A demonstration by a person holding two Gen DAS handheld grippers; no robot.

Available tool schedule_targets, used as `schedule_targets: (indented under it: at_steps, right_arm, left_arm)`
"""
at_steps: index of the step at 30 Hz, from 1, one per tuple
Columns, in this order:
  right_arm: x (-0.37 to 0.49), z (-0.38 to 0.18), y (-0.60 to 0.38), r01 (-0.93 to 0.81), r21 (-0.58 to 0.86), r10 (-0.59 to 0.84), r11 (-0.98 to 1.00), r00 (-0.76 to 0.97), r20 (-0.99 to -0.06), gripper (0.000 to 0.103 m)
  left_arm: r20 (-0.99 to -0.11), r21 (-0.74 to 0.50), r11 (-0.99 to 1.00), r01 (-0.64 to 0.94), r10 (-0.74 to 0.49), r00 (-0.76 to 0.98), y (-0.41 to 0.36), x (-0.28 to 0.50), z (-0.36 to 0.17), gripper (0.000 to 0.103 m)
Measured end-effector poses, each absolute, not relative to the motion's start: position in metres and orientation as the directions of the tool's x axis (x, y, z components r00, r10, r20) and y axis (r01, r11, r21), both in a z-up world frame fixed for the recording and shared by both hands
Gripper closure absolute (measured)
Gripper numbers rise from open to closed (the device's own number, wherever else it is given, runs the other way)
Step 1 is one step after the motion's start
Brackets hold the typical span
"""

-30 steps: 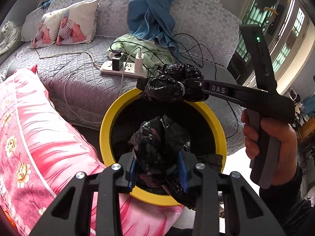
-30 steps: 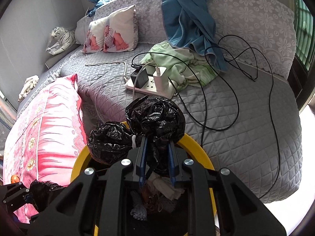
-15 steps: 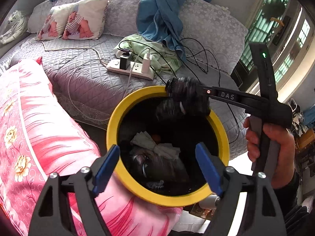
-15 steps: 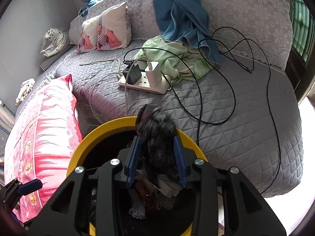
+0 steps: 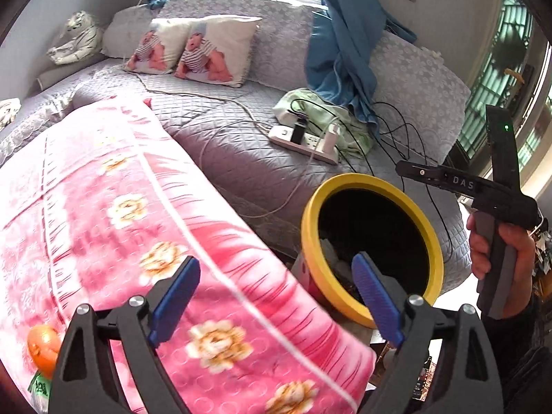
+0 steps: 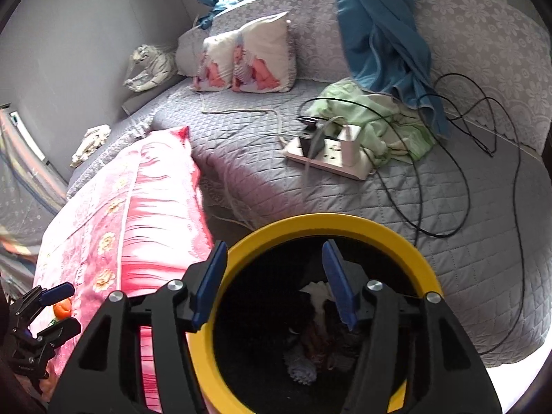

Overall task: Collect trash
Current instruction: 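Move both open tools back to the wrapper and orange on the bed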

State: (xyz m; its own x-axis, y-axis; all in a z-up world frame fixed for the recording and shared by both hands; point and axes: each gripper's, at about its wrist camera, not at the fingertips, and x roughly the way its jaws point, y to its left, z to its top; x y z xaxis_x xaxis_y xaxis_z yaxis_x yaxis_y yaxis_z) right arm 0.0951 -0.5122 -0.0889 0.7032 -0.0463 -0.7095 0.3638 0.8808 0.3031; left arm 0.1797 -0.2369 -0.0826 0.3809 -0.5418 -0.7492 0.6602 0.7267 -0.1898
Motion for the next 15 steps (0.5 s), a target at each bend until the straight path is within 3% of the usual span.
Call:
schedule_targets:
  at_steps: [15]
  right_arm:
    - [0.185, -0.079, -0.324, -0.070, 0.328, 0.294, 0.942, 0.640, -0.710, 0.048]
  left_arm:
    - [-0.714, -0.098, 0.892, 0.442, -0.372, 0.593, -0.039, 0.164, -0.070, 0.013]
